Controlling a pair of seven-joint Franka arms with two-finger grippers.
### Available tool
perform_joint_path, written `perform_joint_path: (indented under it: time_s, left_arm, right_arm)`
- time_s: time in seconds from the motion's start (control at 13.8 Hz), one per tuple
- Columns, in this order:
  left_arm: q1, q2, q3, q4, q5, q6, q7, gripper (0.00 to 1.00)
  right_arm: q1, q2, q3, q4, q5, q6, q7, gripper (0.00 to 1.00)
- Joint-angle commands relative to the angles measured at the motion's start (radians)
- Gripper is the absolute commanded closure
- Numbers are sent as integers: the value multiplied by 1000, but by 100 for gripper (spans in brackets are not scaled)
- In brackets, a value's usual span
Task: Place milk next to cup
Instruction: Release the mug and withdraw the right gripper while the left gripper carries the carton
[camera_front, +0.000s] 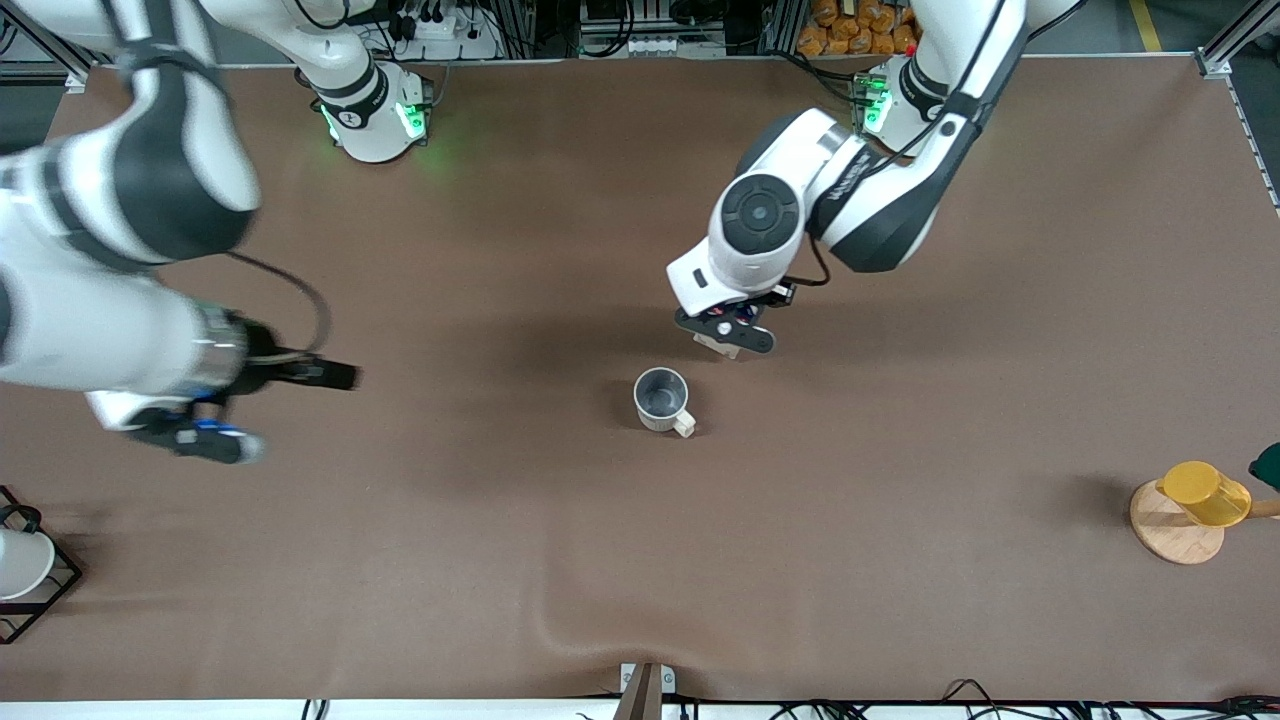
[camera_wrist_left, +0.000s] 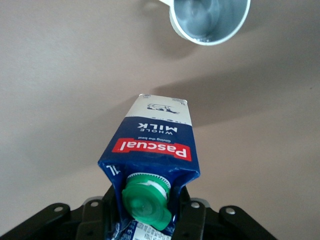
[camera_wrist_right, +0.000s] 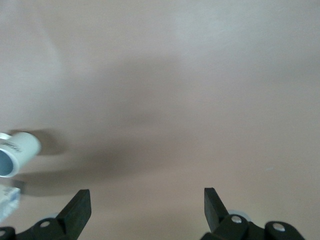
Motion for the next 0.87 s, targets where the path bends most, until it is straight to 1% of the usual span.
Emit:
perform_joint_path:
  time_s: [0.0,0.15,0.22,0.29,0.44,0.58,0.73,0.8]
  left_arm:
    - [-44,55,7,62,35,-2,-75,54]
    - [-58,94,8,106,38,-2,-107,54]
    - [-58,105,8,122,38,0,-116,54]
    - [-60,114,8,135,38,0,-116,54]
    - [-60,117,10,137,40,3,-113,54]
    - [-60,118,12,139,38,20,-110,54]
    - [-72,125,13,140,38,43,-110,54]
    - [-74,128,15,148,40,50,-110,54]
  right_arm:
    - [-109,-43,19,-35,-20,-14,-173,0]
    - [-172,-44,22,-34,-9,-14,-305,0]
    - [-177,-69,20,-35,-8,-15,-346,0]
    - [-181,-119,23,-35,-8,-44,-373,0]
    - [-190,-214,49,-34,-8,-118,-374,0]
    - [-187,-279,49,-26,-8,-132,-380,0]
    - [-171,-280,42,-24,-14,-120,-377,0]
    - [-157,-279,34,-35,-14,-91,-375,0]
